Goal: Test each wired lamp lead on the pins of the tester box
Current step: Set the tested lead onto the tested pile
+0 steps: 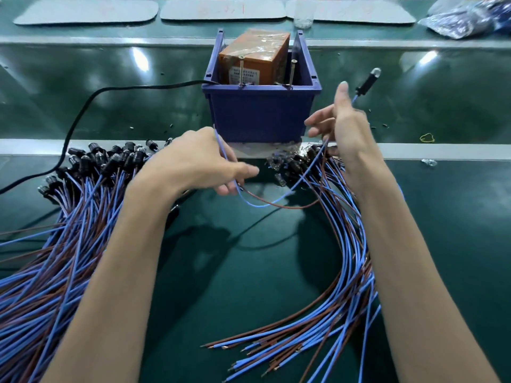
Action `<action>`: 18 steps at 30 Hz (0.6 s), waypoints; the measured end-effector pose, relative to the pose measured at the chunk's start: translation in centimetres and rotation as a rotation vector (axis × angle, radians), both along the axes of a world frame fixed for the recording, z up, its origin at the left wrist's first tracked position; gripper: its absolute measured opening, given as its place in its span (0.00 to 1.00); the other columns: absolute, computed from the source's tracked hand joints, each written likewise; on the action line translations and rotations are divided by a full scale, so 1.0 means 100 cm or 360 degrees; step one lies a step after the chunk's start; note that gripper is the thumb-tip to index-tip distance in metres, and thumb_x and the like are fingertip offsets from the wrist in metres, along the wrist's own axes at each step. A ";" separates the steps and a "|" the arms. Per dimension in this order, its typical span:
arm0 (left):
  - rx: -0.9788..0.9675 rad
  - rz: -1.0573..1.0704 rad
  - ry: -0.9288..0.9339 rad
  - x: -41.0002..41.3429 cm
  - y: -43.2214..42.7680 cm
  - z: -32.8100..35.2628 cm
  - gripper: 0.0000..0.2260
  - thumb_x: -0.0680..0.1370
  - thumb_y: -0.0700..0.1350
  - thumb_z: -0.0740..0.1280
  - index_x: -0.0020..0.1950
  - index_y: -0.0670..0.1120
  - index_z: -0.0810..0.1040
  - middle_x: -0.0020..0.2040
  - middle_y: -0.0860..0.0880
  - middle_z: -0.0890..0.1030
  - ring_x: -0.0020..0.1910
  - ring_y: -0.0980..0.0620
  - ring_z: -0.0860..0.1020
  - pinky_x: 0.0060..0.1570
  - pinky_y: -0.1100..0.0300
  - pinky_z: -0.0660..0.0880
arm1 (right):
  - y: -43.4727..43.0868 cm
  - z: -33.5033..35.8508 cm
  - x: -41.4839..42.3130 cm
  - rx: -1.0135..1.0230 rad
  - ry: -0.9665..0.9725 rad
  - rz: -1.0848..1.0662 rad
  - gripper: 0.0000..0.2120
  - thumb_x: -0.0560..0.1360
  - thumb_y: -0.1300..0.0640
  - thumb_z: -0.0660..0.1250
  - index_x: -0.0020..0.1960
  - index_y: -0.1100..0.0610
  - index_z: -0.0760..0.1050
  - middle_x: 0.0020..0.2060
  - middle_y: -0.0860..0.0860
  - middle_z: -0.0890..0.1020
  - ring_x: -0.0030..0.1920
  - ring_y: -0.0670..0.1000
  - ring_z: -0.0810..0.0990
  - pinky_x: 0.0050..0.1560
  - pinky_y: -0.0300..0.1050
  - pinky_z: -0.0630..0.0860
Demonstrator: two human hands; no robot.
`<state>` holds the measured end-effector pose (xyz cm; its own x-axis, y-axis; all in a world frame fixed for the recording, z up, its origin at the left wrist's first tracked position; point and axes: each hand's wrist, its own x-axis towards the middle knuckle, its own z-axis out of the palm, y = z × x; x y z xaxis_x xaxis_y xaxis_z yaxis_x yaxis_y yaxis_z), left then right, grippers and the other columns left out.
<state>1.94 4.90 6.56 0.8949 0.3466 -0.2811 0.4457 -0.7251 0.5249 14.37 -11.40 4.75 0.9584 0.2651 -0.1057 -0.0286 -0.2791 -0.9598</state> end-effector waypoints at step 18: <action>0.0167 -0.0328 0.0136 -0.023 0.033 0.023 0.18 0.65 0.64 0.72 0.51 0.59 0.78 0.42 0.62 0.83 0.48 0.60 0.80 0.58 0.55 0.74 | -0.009 -0.023 0.010 -0.0768 -0.0243 0.0495 0.21 0.81 0.48 0.59 0.33 0.52 0.78 0.25 0.46 0.76 0.31 0.44 0.72 0.35 0.38 0.66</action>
<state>-0.36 8.22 8.89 0.9242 0.1906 -0.3309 0.3224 -0.8538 0.4087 15.32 -12.28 2.45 0.8571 0.4924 -0.1513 0.2529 -0.6581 -0.7092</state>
